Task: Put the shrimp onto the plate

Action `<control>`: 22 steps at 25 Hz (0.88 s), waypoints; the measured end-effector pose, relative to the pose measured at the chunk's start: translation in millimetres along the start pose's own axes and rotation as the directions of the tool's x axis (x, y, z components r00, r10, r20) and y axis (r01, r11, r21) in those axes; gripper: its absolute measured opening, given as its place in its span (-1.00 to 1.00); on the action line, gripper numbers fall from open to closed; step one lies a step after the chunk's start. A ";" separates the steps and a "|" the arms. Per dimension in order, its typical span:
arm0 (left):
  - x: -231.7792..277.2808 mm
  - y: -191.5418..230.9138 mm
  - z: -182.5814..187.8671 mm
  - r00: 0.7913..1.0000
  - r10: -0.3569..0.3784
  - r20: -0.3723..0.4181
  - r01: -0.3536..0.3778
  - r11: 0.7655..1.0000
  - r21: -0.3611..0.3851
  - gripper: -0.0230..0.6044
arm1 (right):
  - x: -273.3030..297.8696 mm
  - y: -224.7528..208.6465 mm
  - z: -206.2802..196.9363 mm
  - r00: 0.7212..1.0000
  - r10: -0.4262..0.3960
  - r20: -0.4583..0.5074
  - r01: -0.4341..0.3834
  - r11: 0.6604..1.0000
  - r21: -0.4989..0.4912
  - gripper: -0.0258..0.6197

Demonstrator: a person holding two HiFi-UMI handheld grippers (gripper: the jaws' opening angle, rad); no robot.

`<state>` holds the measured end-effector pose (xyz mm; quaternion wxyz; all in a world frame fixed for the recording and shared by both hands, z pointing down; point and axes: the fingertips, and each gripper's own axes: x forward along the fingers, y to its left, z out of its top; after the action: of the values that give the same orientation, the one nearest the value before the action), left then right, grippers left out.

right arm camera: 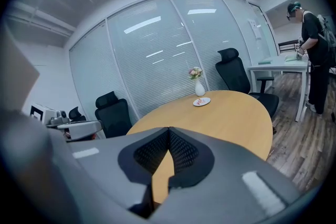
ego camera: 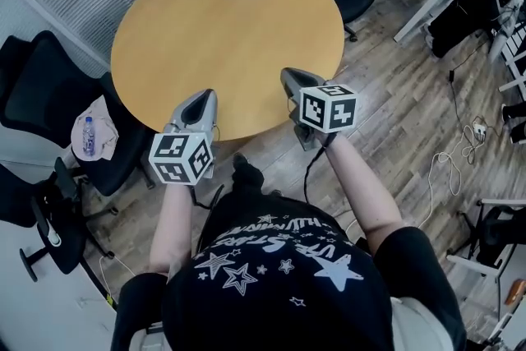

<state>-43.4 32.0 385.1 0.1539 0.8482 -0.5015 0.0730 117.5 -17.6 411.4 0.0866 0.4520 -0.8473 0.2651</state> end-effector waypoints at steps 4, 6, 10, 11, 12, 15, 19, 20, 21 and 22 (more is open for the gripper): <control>-14.1 -4.9 -9.2 1.000 0.009 -0.005 -0.009 1.000 0.000 -0.92 | -11.4 11.0 -8.6 1.000 0.021 -0.001 -0.021 1.000 -0.018 -0.92; -20.5 -5.2 -15.0 1.000 0.016 -0.007 -0.016 1.000 -0.007 -0.92 | -16.2 15.0 -12.9 1.000 0.031 -0.003 -0.031 0.999 -0.021 -0.92; -29.2 -7.4 -28.4 0.999 0.031 -0.020 -0.031 0.999 -0.028 -0.92 | -25.7 18.8 -22.5 0.999 0.040 -0.016 -0.041 0.999 -0.025 -0.92; -30.6 -7.5 -30.8 0.999 0.034 -0.021 -0.035 0.999 -0.031 -0.92 | -26.9 19.9 -25.0 0.999 0.042 -0.021 -0.043 0.999 -0.029 -0.92; -31.6 -7.6 -33.2 0.999 0.038 -0.023 -0.038 0.999 -0.034 -0.92 | -27.6 21.2 -27.7 0.999 0.044 -0.026 -0.045 0.998 -0.034 -0.92; -33.3 -9.2 -40.7 0.999 0.043 -0.032 -0.044 0.998 -0.040 -0.92 | -28.6 24.8 -37.1 0.998 0.052 -0.045 -0.054 0.998 -0.041 -0.92; -32.8 -10.8 -47.4 0.998 0.046 -0.044 -0.048 0.998 -0.046 -0.92 | -28.8 23.2 -42.1 0.997 0.054 -0.056 -0.056 0.998 -0.038 -0.92; -32.1 -10.8 -48.3 0.998 0.048 -0.046 -0.050 0.998 -0.047 -0.92 | -28.9 21.4 -41.2 0.997 0.052 -0.055 -0.054 0.998 -0.036 -0.92; -31.5 -11.0 -49.1 0.998 0.049 -0.047 -0.051 0.998 -0.048 -0.92 | -29.0 19.4 -40.3 0.997 0.050 -0.054 -0.051 0.998 -0.032 -0.92; -30.8 -11.4 -49.9 0.998 0.048 -0.049 -0.051 0.998 -0.047 -0.92 | -29.2 17.4 -39.5 0.998 0.047 -0.052 -0.049 0.998 -0.028 -0.92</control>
<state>-46.9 79.3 421.4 0.1844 0.8296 -0.5202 0.0847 116.5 32.1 427.0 0.1088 0.4232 -0.8592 0.2662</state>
